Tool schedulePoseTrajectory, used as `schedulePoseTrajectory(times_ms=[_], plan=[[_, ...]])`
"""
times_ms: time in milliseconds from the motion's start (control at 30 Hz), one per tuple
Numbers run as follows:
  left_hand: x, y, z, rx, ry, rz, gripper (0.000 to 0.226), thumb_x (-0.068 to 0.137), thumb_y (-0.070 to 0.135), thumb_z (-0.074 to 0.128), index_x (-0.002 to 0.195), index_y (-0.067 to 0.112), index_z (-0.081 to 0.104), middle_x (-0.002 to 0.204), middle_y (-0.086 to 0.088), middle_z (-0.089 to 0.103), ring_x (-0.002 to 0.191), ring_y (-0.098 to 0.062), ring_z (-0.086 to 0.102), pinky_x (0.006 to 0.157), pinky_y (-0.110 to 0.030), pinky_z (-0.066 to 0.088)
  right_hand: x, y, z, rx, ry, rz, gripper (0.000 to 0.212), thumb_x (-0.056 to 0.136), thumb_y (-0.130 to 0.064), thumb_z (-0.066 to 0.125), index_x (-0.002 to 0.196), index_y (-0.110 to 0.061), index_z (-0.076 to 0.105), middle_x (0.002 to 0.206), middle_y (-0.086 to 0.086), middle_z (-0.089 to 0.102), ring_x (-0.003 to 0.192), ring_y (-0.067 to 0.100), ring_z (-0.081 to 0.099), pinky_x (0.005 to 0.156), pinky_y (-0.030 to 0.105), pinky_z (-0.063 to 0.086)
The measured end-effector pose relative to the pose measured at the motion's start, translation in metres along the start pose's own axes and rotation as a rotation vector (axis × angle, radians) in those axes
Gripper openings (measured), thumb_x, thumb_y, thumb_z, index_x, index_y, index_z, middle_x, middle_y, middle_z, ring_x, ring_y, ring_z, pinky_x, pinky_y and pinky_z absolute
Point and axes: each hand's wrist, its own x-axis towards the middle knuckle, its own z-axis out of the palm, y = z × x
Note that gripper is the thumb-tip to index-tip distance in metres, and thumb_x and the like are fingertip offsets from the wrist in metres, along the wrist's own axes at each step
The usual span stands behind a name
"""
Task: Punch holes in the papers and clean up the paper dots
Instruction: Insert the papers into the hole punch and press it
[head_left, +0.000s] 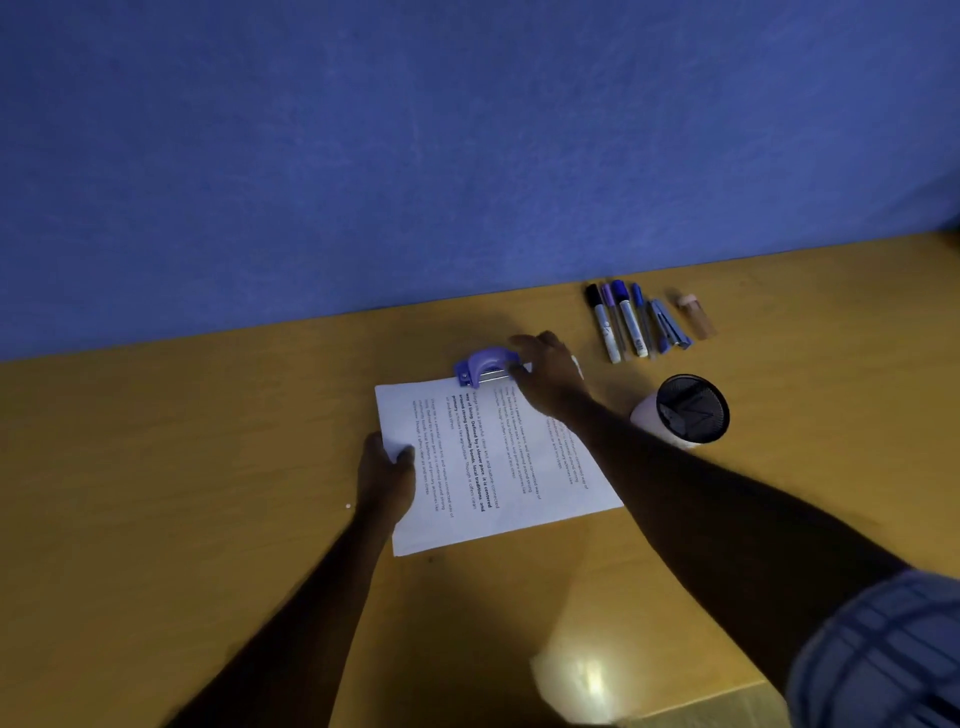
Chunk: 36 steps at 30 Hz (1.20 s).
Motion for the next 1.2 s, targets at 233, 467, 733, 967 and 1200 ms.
schedulePoseTrajectory(times_ms=[233,467,733,967,1200], plan=[[0.001,-0.001,0.004,0.015,0.032,-0.013,0.036,0.095,0.013,0.056,0.128,0.003,0.046,0.127,-0.018,0.058,0.104,-0.026,0.058,0.077,-0.031,0.044,0.041,-0.009,-0.002,-0.087,-0.161,-0.015,0.030,0.090,-0.036,0.064,0.109,-0.014,0.072,0.109,0.011,0.070,0.101,0.028,0.062,0.081,0.035,0.050],[0.001,-0.002,0.005,0.049,0.042,0.004,0.035,0.095,0.015,0.056,0.127,0.005,0.047,0.126,-0.015,0.059,0.100,-0.021,0.057,0.074,-0.028,0.041,0.049,-0.008,-0.004,-0.135,-0.227,-0.041,0.033,0.089,-0.037,0.068,0.109,-0.012,0.073,0.108,0.009,0.071,0.096,0.024,0.062,0.076,0.032,0.050],[0.001,-0.002,0.004,0.054,0.039,0.004,0.033,0.095,0.014,0.055,0.126,0.006,0.047,0.123,-0.014,0.060,0.091,-0.013,0.051,0.063,-0.017,0.037,0.056,-0.010,-0.005,-0.100,-0.263,-0.001,0.036,0.087,-0.041,0.067,0.104,-0.010,0.073,0.105,0.007,0.071,0.092,0.021,0.061,0.069,0.028,0.044],[-0.001,0.000,0.004,0.059,0.039,0.000,0.032,0.095,0.015,0.055,0.125,0.005,0.047,0.120,-0.014,0.060,0.092,-0.014,0.052,0.070,-0.025,0.041,0.074,-0.005,-0.001,-0.154,-0.311,0.093,0.061,0.077,-0.054,0.074,0.110,-0.003,0.064,0.110,0.013,0.064,0.098,0.026,0.060,0.080,0.038,0.051],[-0.003,-0.003,0.006,0.065,0.038,-0.006,0.034,0.096,0.019,0.055,0.127,0.009,0.046,0.121,-0.012,0.060,0.094,-0.014,0.053,0.075,-0.029,0.044,0.090,-0.001,-0.001,-0.260,-0.378,0.154,0.101,0.058,-0.073,0.076,0.134,-0.013,0.045,0.132,0.012,0.055,0.117,0.031,0.054,0.091,0.042,0.049]])
